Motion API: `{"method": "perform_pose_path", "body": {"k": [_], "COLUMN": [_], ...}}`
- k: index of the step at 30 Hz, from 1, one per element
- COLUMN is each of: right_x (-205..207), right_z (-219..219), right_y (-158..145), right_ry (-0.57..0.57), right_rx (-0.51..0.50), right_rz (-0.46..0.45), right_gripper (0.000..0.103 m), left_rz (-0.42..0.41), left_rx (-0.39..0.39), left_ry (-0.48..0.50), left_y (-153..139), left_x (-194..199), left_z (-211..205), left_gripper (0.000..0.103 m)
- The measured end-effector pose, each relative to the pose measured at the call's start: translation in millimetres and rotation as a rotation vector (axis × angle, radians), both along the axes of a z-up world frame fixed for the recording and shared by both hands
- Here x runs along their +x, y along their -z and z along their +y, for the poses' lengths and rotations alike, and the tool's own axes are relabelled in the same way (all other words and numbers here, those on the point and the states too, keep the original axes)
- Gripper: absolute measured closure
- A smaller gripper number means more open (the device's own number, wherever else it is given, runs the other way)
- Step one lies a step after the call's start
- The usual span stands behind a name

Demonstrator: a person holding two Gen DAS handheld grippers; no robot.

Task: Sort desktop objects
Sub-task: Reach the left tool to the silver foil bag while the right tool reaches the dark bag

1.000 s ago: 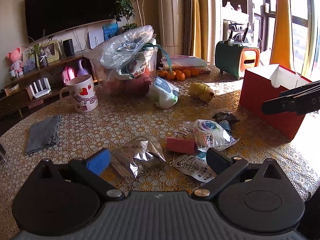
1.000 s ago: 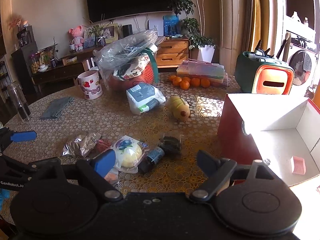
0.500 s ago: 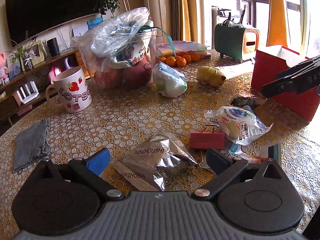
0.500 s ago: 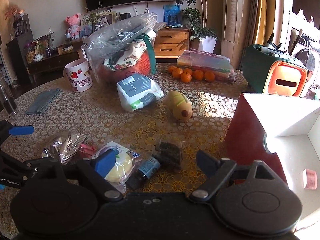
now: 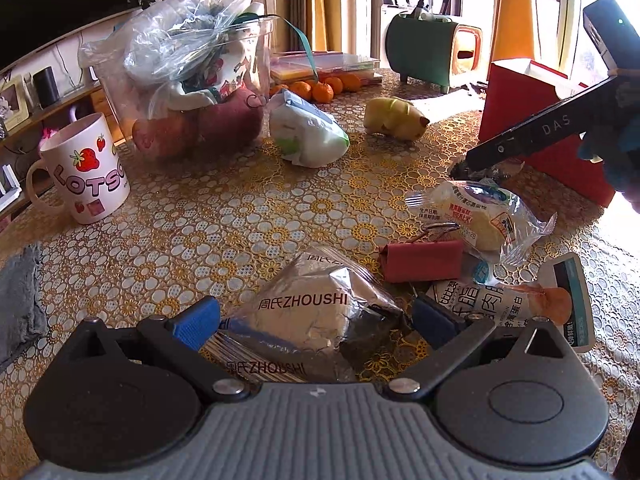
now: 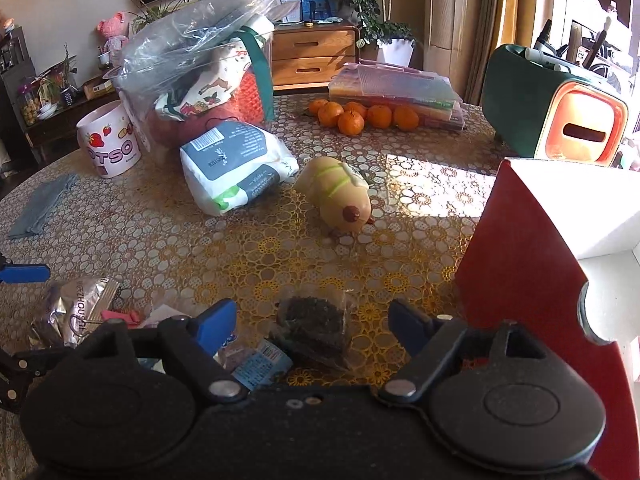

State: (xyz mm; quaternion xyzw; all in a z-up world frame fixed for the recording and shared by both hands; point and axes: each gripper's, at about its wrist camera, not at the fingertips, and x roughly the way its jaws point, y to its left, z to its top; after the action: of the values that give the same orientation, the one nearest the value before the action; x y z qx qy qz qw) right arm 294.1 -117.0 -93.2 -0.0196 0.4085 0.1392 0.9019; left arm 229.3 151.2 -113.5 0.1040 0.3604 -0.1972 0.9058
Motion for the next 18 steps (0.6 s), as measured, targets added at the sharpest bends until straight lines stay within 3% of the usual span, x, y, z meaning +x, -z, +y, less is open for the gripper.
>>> {"method": "perform_pose_path", "body": {"k": [11,18], "right_x": [23.1,21.8], "right_z": [0.5,7.3], "right_y": [26.9,28.1], "right_ry": [0.062,0.063], "right_rx": [0.015,-0.034], "right_rz": [0.076,0.053], "right_gripper": [0.027,0.035], "left_rz": [-0.020,-0.040], "left_rx": [0.028,0.030], "left_ry": [-0.011,-0.031], "left_y": [10.5,10.0], "left_x": [-0.6,-4.4], "left_z": [-3.4,-3.8], "left_gripper": [0.001,0.007]}}
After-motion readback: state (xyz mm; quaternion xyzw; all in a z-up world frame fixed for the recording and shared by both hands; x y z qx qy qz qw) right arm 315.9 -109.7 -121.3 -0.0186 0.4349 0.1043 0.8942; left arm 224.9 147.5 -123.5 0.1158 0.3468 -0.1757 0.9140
